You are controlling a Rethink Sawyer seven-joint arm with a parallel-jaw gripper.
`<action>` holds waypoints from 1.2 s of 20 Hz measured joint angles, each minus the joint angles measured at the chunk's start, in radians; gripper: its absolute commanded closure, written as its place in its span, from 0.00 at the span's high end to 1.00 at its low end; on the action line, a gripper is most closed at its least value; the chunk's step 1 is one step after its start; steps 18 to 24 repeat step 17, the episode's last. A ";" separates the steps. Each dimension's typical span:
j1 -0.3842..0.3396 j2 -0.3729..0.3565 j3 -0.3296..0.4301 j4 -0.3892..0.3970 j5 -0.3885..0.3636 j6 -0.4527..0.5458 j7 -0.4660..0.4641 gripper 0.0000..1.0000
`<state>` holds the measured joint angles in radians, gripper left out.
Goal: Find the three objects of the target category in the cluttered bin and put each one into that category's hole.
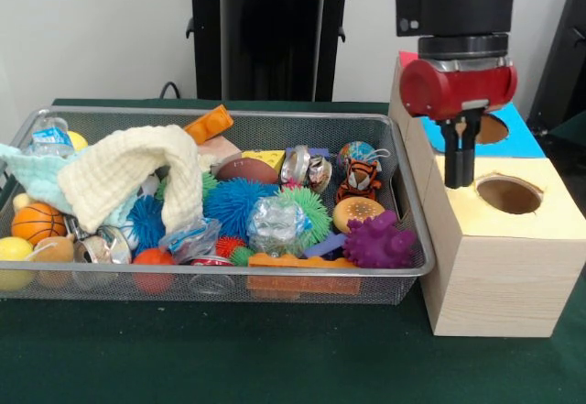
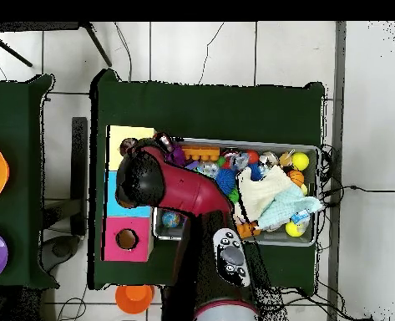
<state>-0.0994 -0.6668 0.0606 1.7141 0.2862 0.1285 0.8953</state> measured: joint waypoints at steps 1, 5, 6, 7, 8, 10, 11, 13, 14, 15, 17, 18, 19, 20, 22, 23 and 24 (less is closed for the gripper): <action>-0.011 -0.006 0.006 0.000 0.000 0.000 0.000 0.00; -0.052 -0.030 0.024 0.000 0.000 0.000 0.000 0.00; -0.059 -0.037 0.026 0.000 0.000 0.000 0.000 0.00; -0.065 -0.042 0.027 0.000 0.000 0.000 0.000 0.00; -0.071 -0.048 0.029 0.000 0.000 0.000 0.000 0.00; -0.078 -0.059 0.031 0.000 0.000 0.000 0.000 0.00; -0.078 -0.062 0.032 0.000 0.000 0.000 0.000 0.00; -0.078 -0.067 0.034 0.000 0.000 0.000 0.000 0.00; -0.078 -0.068 0.035 0.000 0.000 0.000 0.000 0.00; -0.078 -0.071 0.039 0.000 0.000 0.000 0.000 0.00; -0.078 -0.073 0.041 0.000 0.000 0.000 0.000 0.00; -0.078 -0.073 0.041 0.000 0.000 0.000 0.000 0.00; -0.078 -0.073 0.041 0.000 0.000 0.000 0.000 0.00; -0.078 -0.073 0.041 0.000 0.000 0.000 0.000 0.00; -0.078 -0.073 0.041 0.000 0.000 0.000 0.000 0.00; -0.078 -0.073 0.041 0.000 0.000 0.000 0.000 0.00; -0.078 -0.073 0.041 0.000 0.000 0.000 0.000 0.00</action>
